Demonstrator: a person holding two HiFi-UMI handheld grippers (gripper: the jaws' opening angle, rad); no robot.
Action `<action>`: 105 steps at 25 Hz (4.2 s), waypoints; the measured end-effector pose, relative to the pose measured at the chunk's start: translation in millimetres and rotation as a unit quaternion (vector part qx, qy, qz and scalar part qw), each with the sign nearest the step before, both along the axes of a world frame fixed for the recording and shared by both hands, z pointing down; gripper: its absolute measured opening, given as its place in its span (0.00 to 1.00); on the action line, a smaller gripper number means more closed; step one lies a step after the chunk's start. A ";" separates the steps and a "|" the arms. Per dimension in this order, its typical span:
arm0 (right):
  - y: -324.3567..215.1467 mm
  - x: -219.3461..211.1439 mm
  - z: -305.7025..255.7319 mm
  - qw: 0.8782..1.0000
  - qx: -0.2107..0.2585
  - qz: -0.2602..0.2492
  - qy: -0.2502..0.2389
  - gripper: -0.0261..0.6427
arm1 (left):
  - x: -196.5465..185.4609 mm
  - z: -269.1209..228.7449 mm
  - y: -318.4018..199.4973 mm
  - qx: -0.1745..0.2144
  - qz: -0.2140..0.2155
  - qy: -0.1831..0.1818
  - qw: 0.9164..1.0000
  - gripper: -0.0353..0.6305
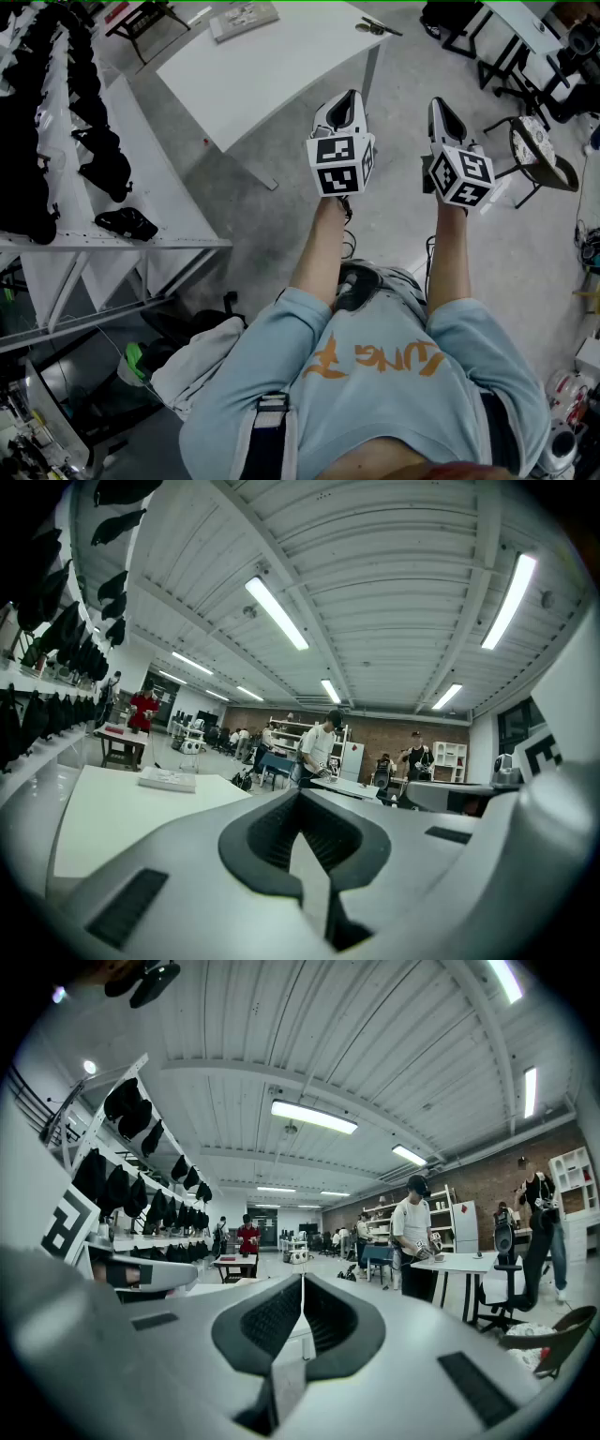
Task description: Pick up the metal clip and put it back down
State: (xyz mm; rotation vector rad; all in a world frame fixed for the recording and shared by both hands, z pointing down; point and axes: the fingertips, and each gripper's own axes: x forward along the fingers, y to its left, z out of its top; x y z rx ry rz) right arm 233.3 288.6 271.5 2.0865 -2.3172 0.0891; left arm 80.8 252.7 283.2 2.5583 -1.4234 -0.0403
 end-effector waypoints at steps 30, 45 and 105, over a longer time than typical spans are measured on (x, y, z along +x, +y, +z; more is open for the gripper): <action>-83.9 -56.4 -17.8 1.000 0.019 0.016 0.001 0.08 | -96.9 3.0 -101.4 -0.022 -0.027 0.048 0.998 0.07; -99.1 -73.9 -9.1 0.999 0.010 0.034 0.005 0.08 | -123.5 17.6 -124.6 -0.033 -0.012 0.061 0.998 0.07; -464.2 166.6 157.9 0.989 -0.136 -0.046 -0.020 0.08 | 183.3 163.5 -443.8 -0.182 0.003 -0.040 0.983 0.07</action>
